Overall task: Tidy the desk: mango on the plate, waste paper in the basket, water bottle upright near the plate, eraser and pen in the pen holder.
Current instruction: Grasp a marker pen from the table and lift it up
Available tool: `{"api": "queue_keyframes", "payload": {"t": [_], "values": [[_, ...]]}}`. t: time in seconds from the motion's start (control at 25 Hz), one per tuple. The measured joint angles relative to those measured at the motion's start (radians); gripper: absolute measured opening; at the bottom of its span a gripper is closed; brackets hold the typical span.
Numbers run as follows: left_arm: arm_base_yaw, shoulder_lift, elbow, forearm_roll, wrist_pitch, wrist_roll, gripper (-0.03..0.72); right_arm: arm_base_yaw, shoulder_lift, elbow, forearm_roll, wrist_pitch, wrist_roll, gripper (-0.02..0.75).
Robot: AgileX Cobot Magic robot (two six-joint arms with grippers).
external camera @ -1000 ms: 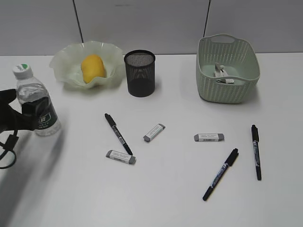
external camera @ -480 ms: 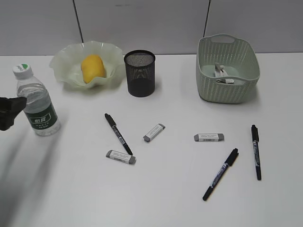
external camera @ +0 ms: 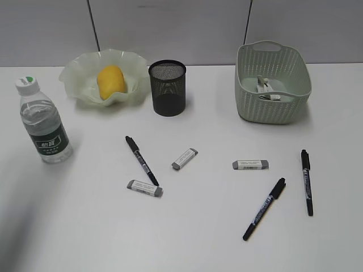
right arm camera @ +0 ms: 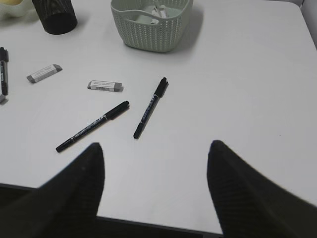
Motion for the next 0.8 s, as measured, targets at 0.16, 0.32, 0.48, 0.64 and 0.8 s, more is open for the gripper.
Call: {"api": "queue_keyframes", "payload": {"t": [0.16,0.32,0.48,0.64,0.8], "values": [[0.0,-0.007,-0.124,-0.015,0.266,0.0,0.605,0.0,0.0,0.0,0.0,0.0,0.0,0.519],[0.0,-0.063,-0.127,-0.021,0.427,0.0,0.593,0.0,0.0,0.0,0.0,0.0,0.0,0.519],[0.0,-0.188,-0.086,-0.06,0.452,0.0,0.591,0.0,0.0,0.0,0.0,0.0,0.0,0.519],[0.0,-0.381,-0.021,-0.114,0.456,0.0,0.591,0.0,0.0,0.0,0.0,0.0,0.0,0.519],[0.0,-0.557,0.044,-0.146,0.458,0.0,0.589,0.0,0.0,0.0,0.0,0.0,0.001,0.519]]}}
